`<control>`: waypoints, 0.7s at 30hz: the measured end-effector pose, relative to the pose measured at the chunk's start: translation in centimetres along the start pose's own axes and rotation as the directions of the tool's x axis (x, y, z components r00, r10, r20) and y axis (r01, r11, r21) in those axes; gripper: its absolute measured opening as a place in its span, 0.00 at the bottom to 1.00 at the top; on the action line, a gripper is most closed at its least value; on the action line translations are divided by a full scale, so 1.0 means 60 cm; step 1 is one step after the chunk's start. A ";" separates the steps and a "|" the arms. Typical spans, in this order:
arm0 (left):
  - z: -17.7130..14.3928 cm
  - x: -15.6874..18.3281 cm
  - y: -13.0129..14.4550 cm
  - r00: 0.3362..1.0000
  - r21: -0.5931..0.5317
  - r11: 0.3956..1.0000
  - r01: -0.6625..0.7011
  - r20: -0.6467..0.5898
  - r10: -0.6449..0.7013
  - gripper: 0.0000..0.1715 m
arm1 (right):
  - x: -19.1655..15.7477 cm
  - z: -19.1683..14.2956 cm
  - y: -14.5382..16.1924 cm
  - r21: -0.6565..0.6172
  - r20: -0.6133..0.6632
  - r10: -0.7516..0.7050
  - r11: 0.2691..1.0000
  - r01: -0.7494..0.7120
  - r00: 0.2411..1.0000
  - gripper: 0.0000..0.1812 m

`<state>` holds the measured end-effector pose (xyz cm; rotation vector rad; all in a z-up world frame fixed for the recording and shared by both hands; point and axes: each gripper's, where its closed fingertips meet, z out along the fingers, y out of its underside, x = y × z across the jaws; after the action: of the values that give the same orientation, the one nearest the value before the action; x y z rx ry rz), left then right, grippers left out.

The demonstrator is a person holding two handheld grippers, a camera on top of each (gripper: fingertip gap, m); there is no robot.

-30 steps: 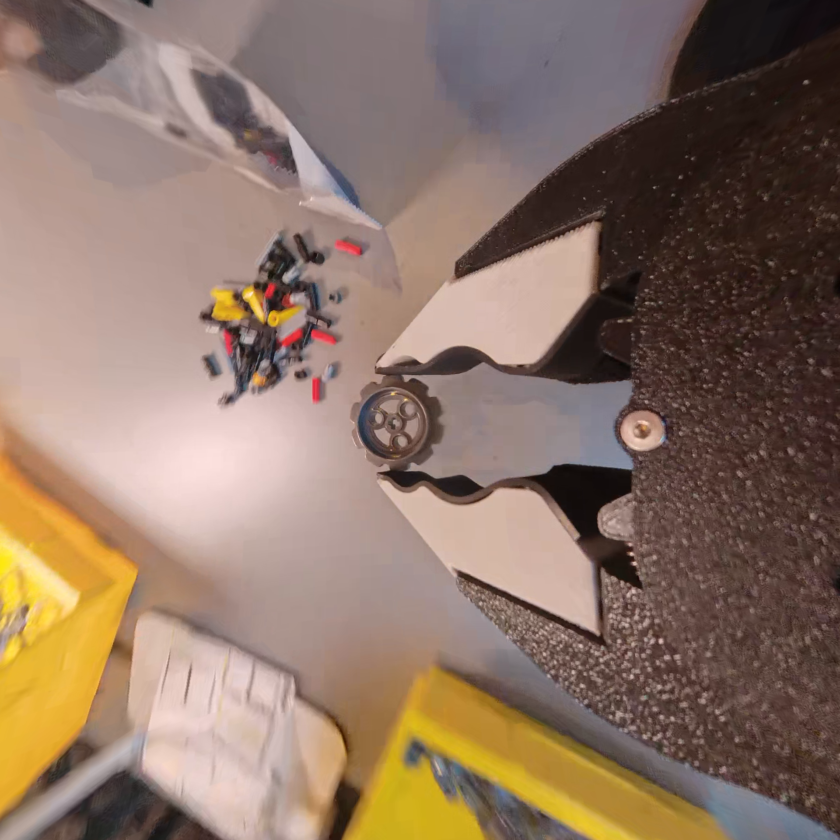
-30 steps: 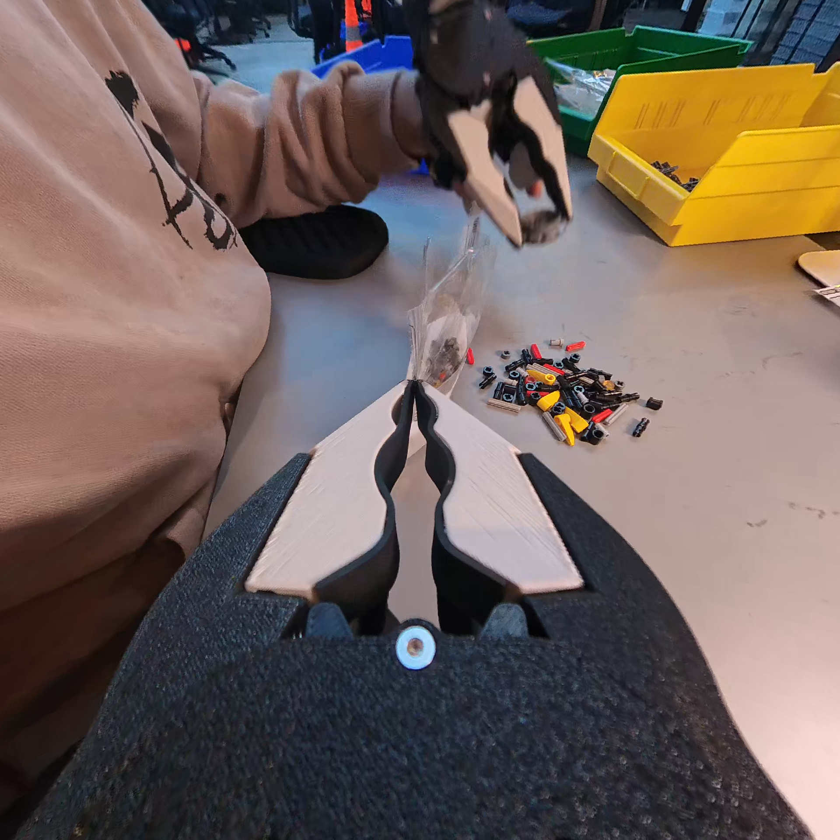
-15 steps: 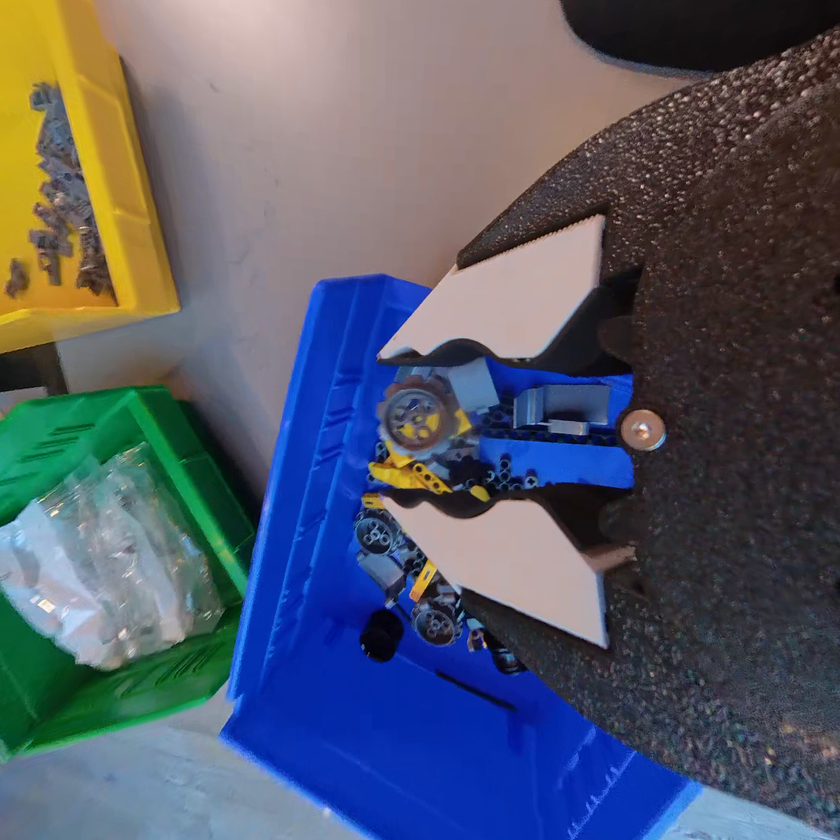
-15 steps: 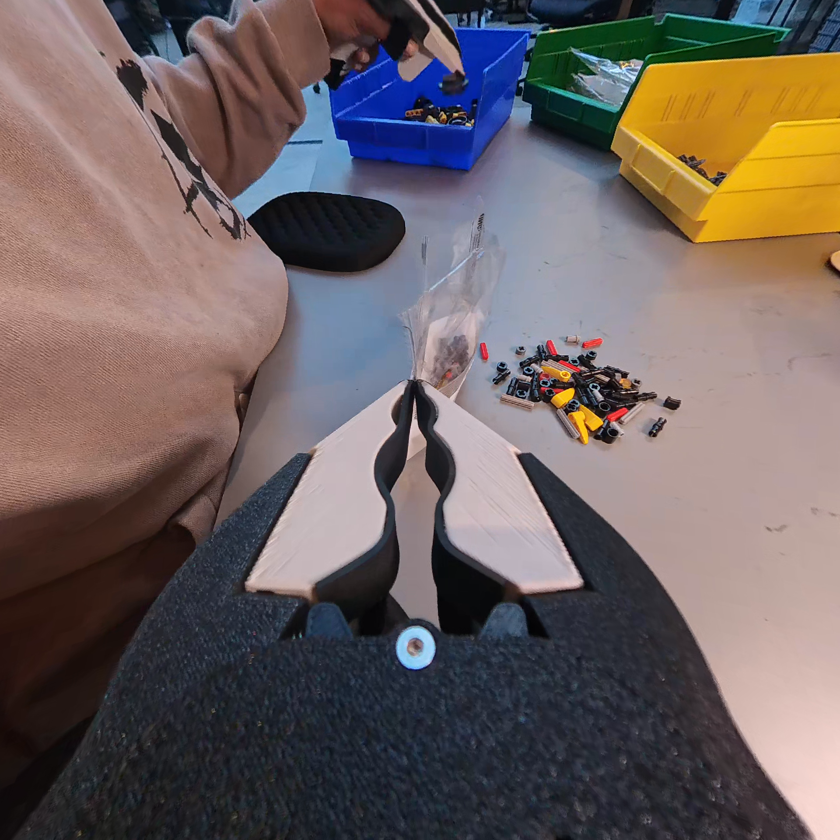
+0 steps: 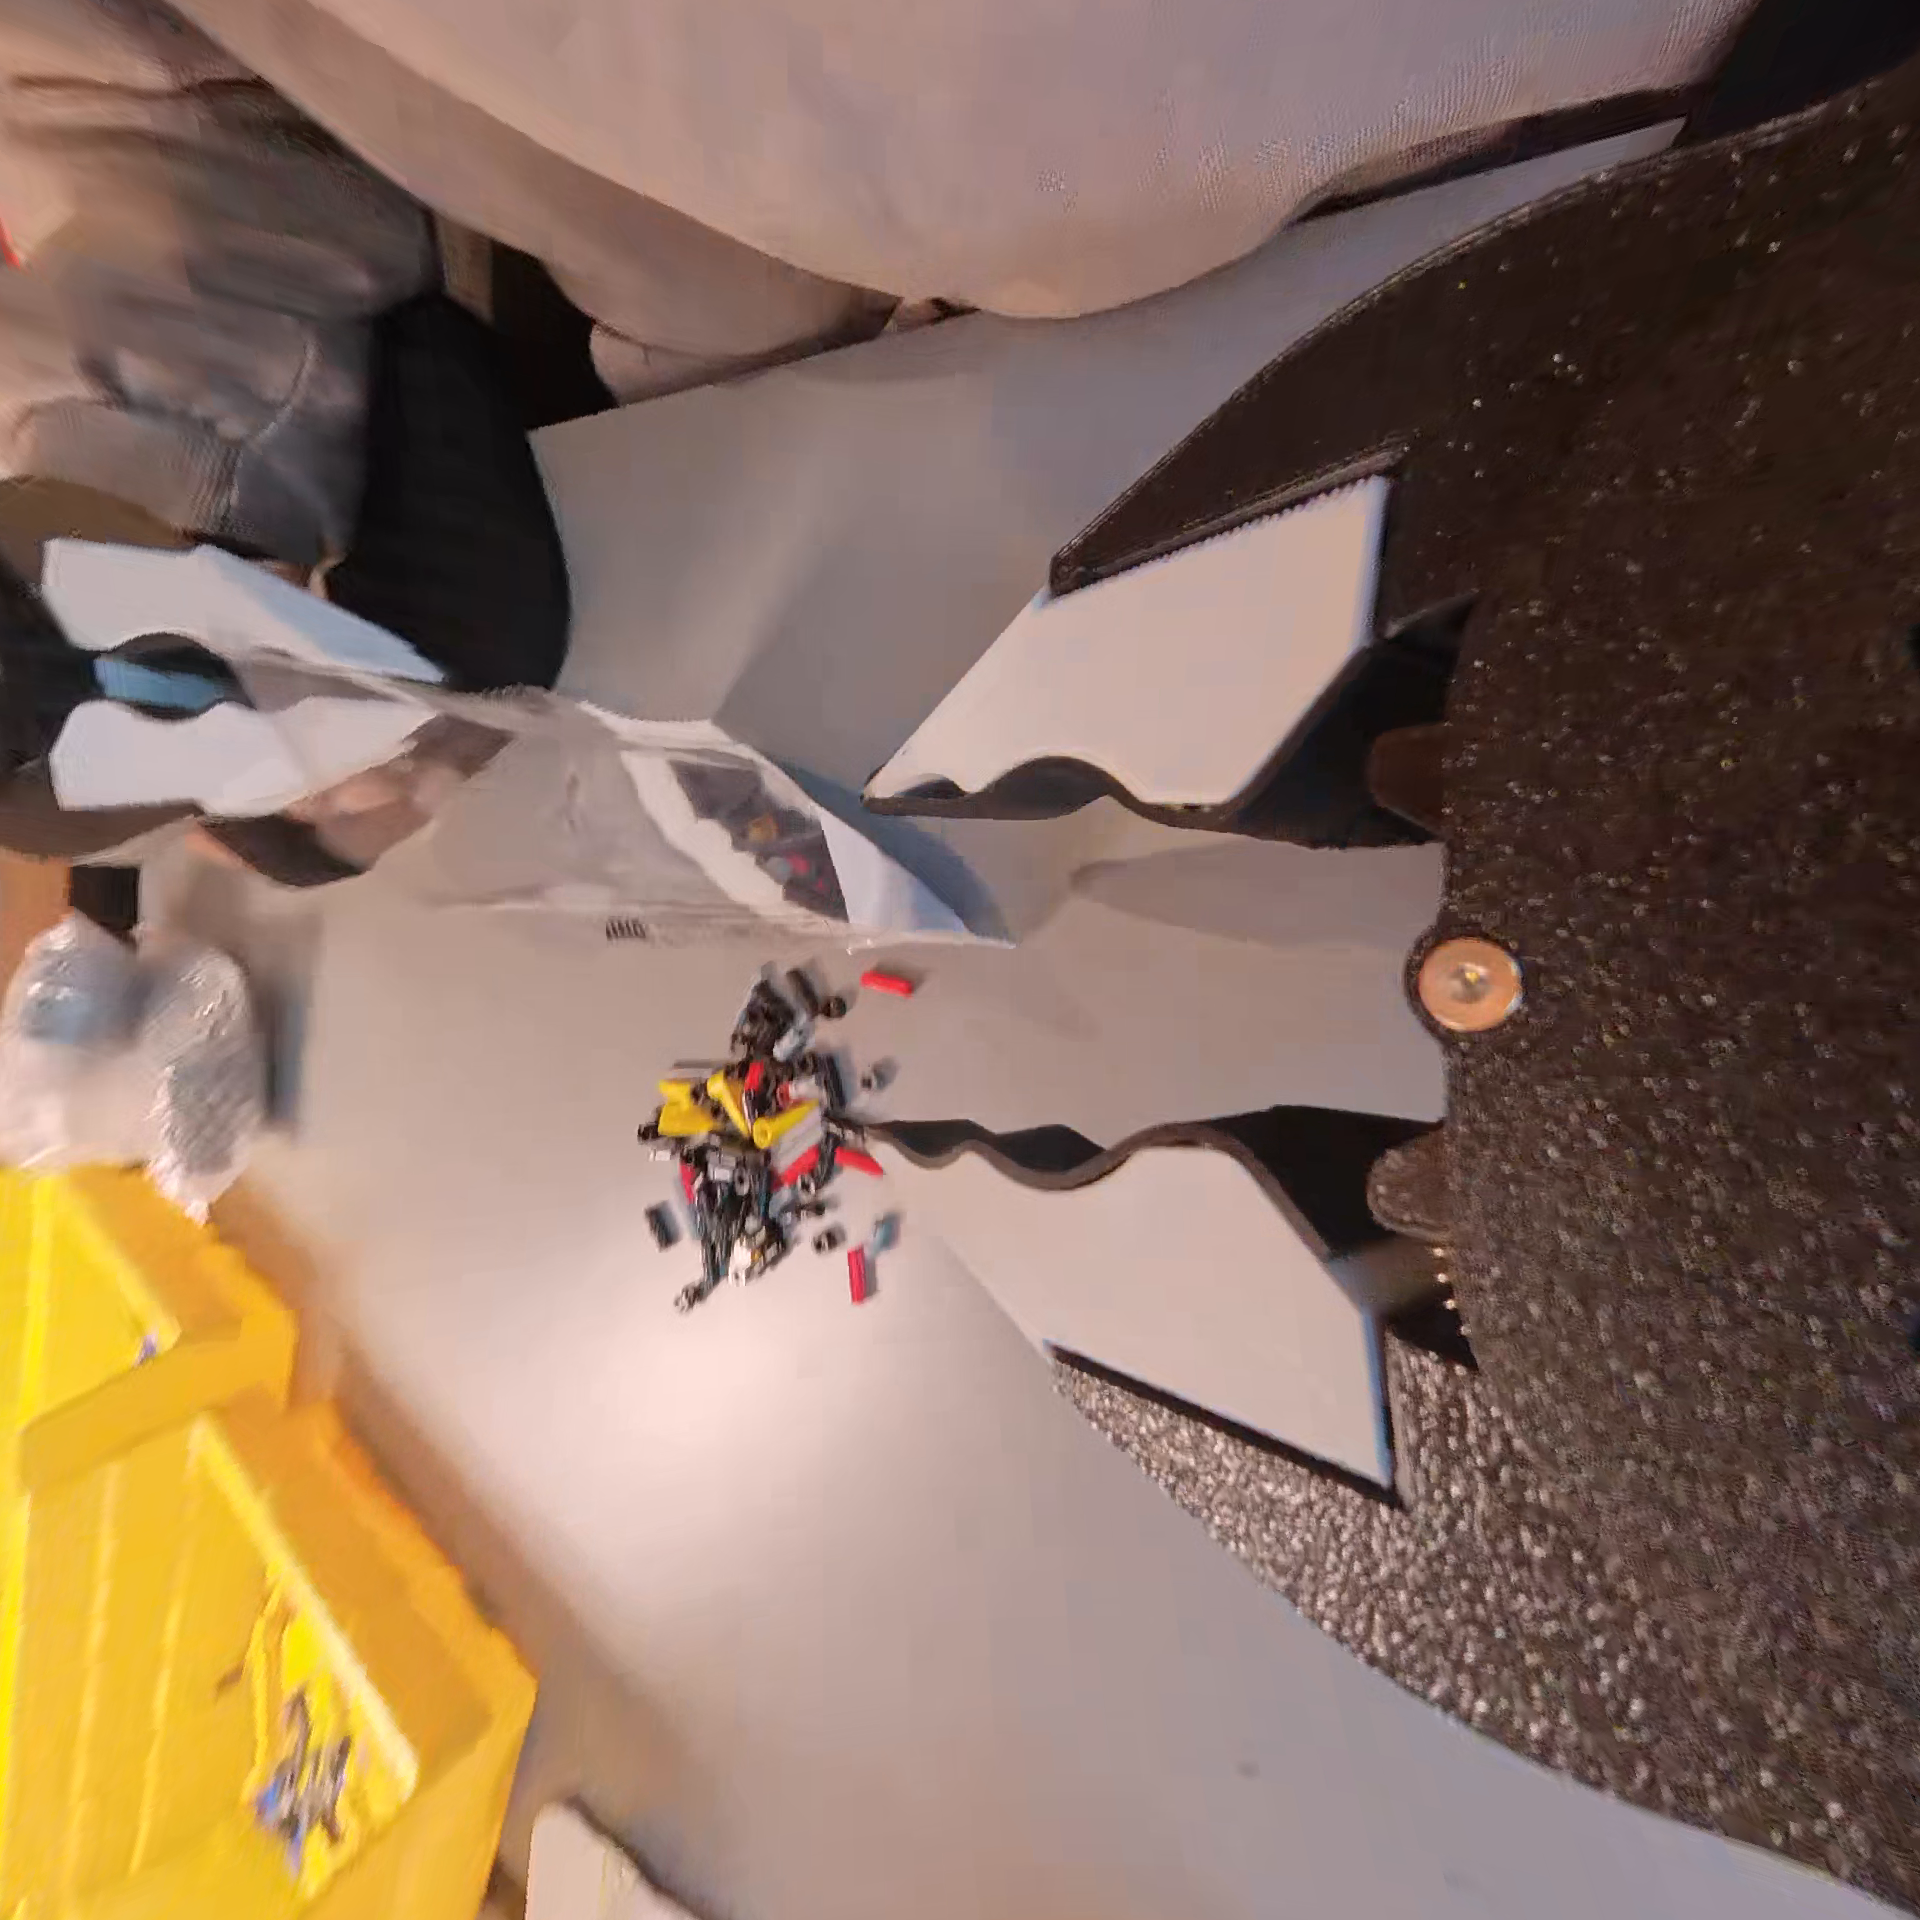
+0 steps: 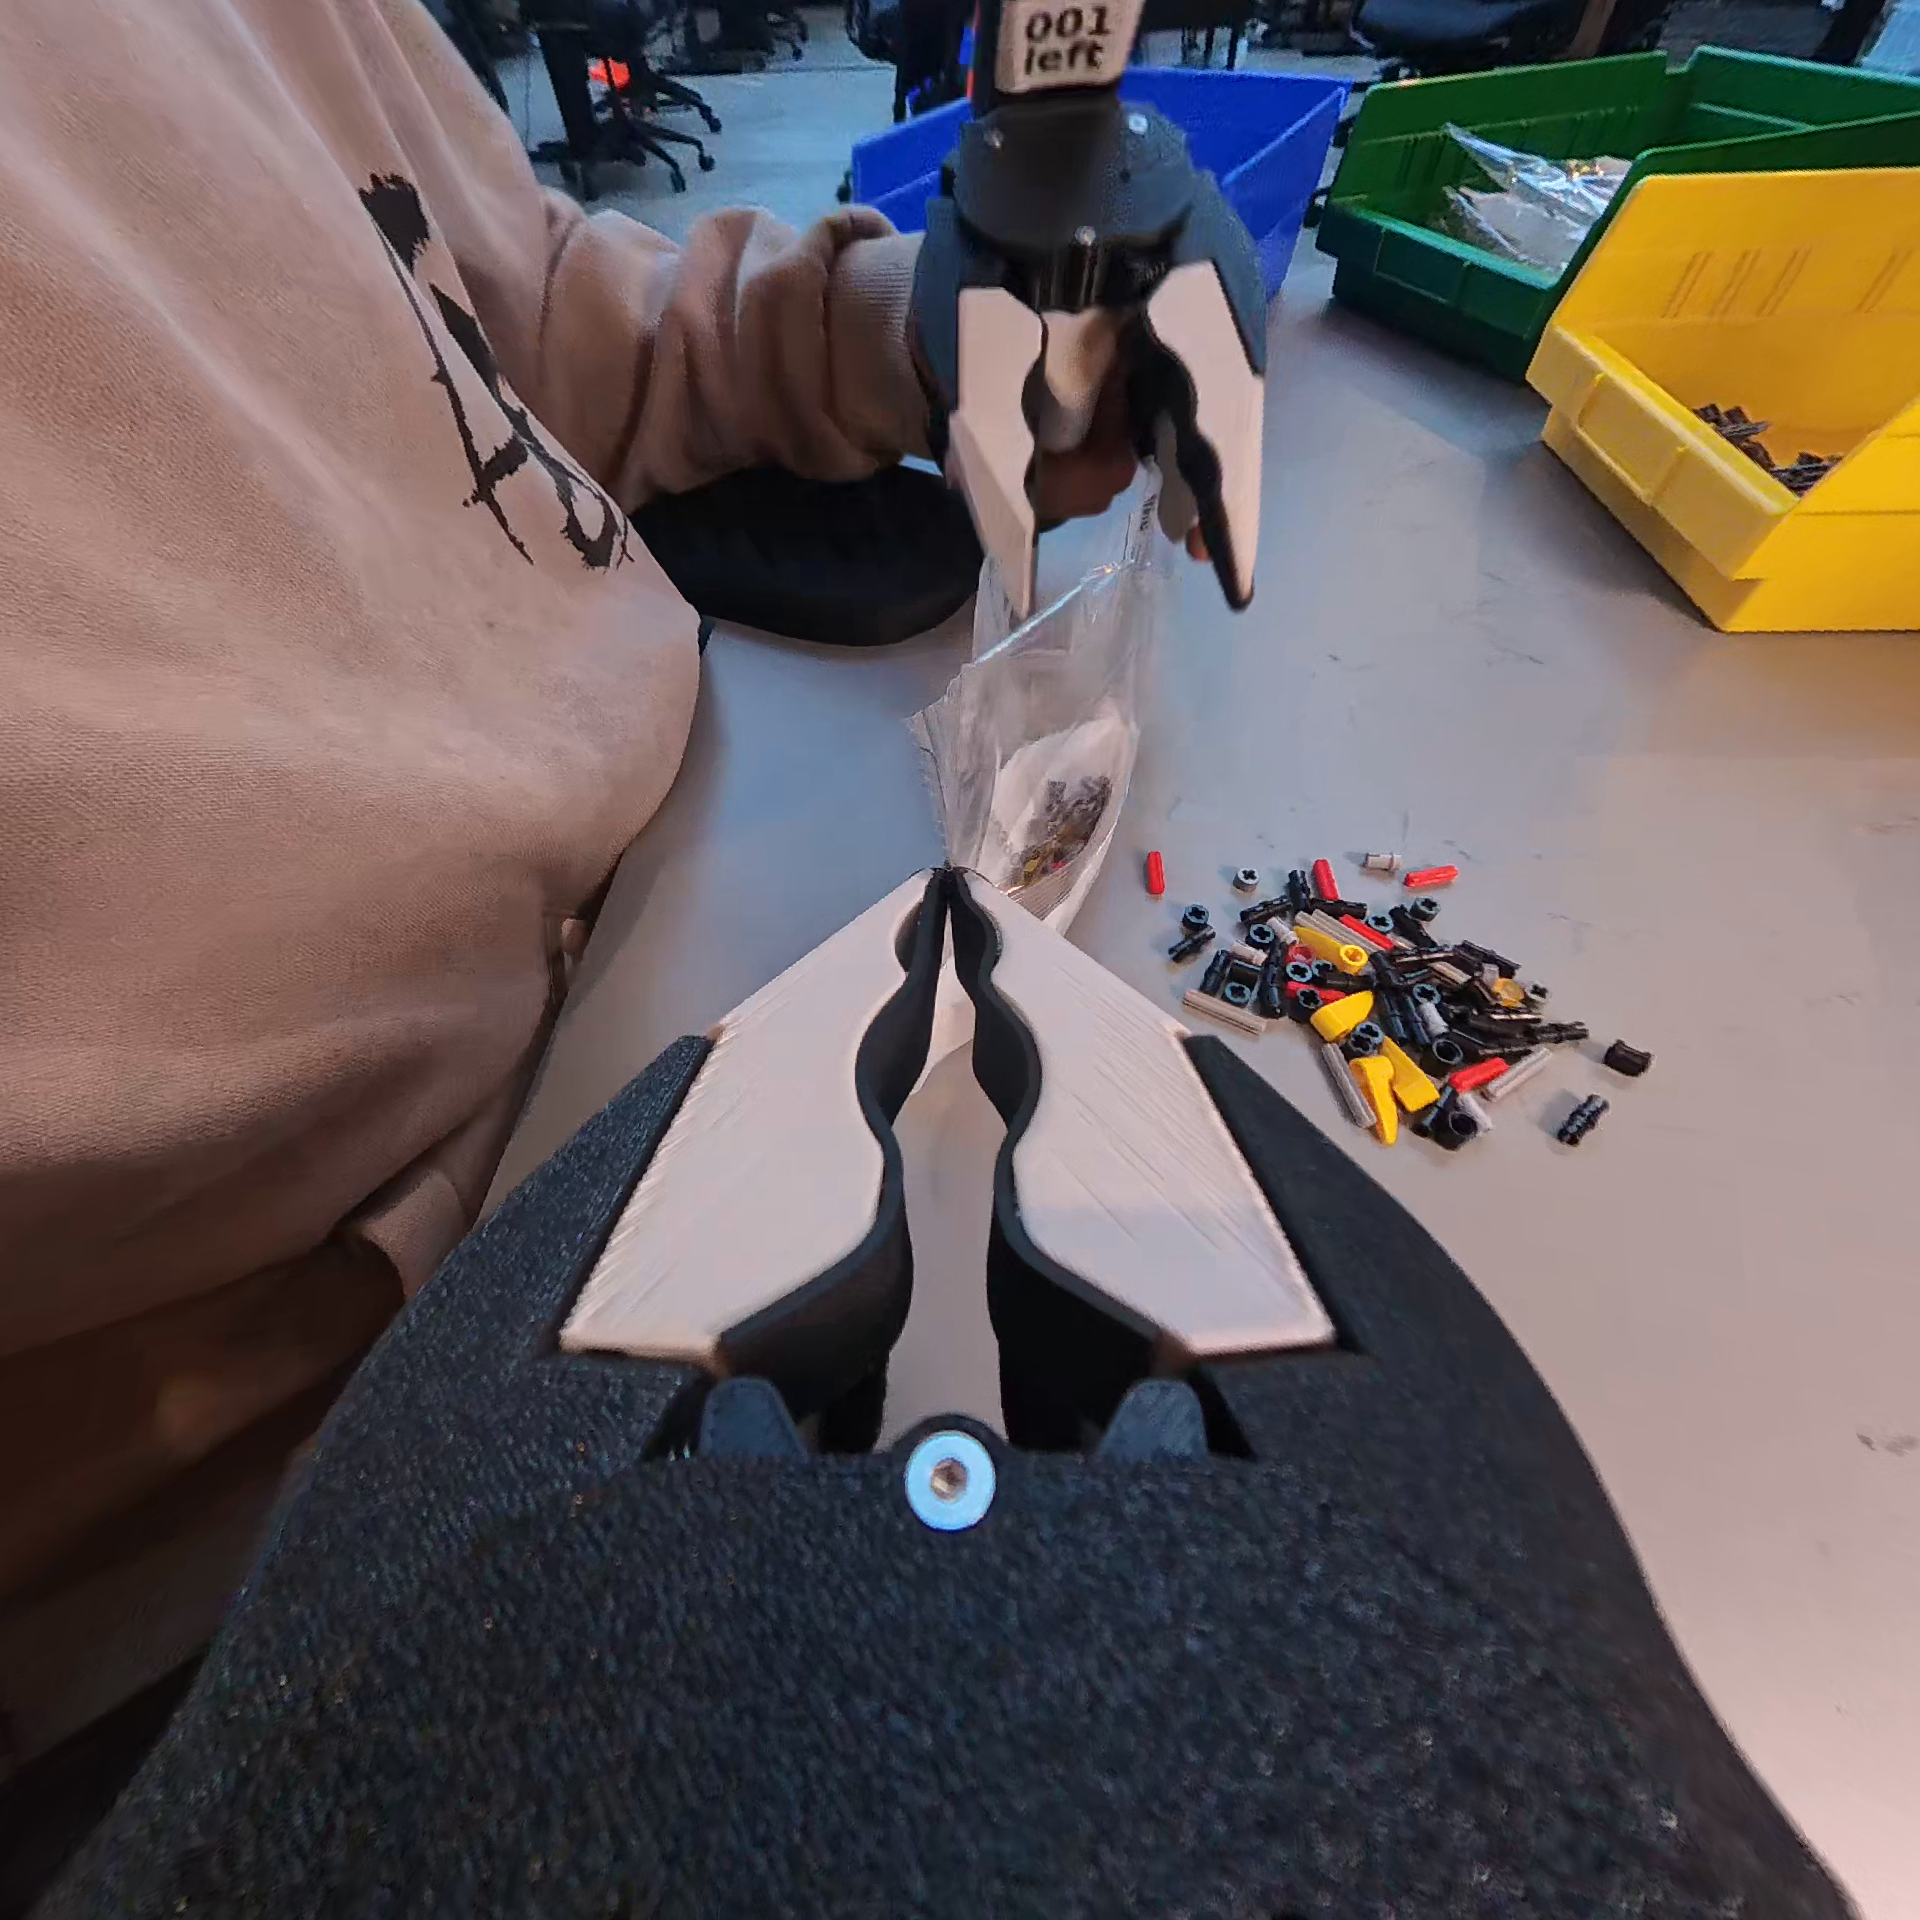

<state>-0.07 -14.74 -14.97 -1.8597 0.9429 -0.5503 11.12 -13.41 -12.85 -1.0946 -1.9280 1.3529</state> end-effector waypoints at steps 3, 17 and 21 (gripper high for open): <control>0.030 0.027 0.005 0.994 -0.012 1.000 -0.005 -0.109 0.004 0.16 | -0.004 0.013 -0.004 0.008 0.027 -0.012 1.000 0.012 1.000 0.00; -0.004 0.033 -0.006 0.997 0.088 0.996 -0.026 -0.076 0.033 0.03 | -0.005 0.015 -0.004 0.021 0.022 -0.023 1.000 0.022 1.000 0.00; -0.004 0.044 0.002 0.994 0.060 0.997 -0.049 -0.097 0.055 0.00 | -0.007 0.019 -0.005 0.016 0.026 -0.025 1.000 0.025 0.999 0.00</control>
<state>1.28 -17.03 -15.03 -1.7653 1.0275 -0.6360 10.37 -14.38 -12.94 -1.0465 -1.9402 1.3730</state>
